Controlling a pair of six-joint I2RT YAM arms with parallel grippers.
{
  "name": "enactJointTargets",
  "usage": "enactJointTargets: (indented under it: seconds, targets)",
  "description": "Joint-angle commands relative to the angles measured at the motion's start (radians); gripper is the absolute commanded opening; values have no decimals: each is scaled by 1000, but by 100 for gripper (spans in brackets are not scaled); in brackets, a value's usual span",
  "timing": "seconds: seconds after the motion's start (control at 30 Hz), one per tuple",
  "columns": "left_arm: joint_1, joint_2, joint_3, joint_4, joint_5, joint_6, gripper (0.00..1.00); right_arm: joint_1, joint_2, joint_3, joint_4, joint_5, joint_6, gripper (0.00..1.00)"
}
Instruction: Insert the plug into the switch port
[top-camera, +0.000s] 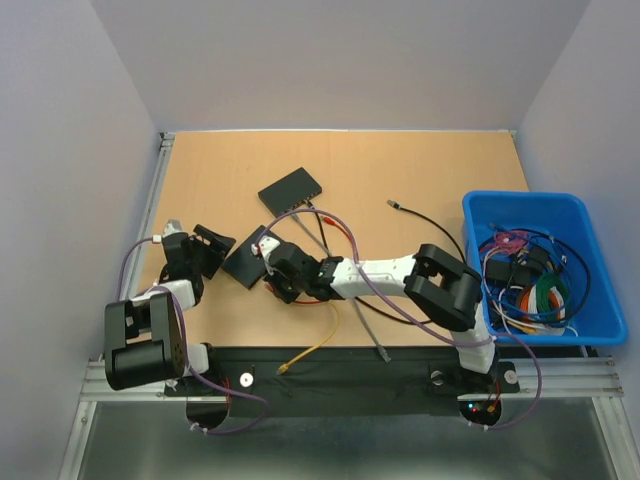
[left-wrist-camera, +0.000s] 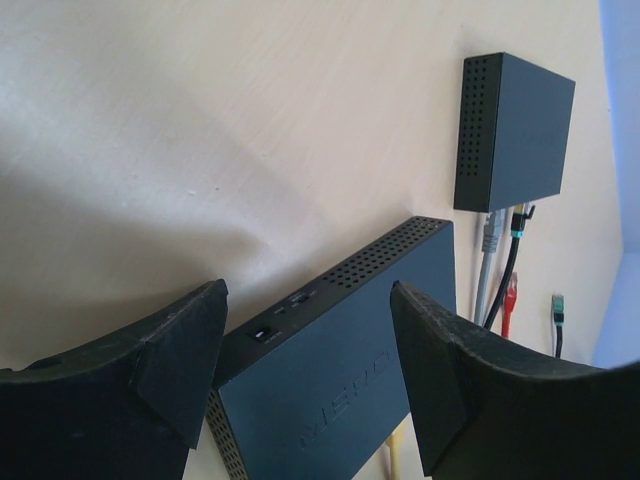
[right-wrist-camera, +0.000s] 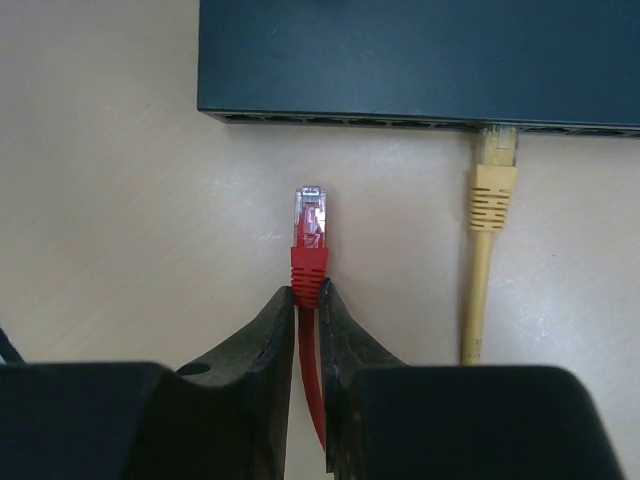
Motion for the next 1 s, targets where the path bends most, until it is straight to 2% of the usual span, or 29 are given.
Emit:
enactJointTargets:
  seconds: [0.0, 0.37, 0.97]
  targets:
    - [1, 21, -17, -4, 59, 35, 78, 0, 41, 75, 9, -18, 30, 0]
    - [-19, 26, 0, 13, 98, 59, 75, 0, 89, 159, -28, 78, 34, 0]
    - [-81, 73, 60, -33, 105, 104, 75, 0, 91, 151, -34, 193, 35, 0]
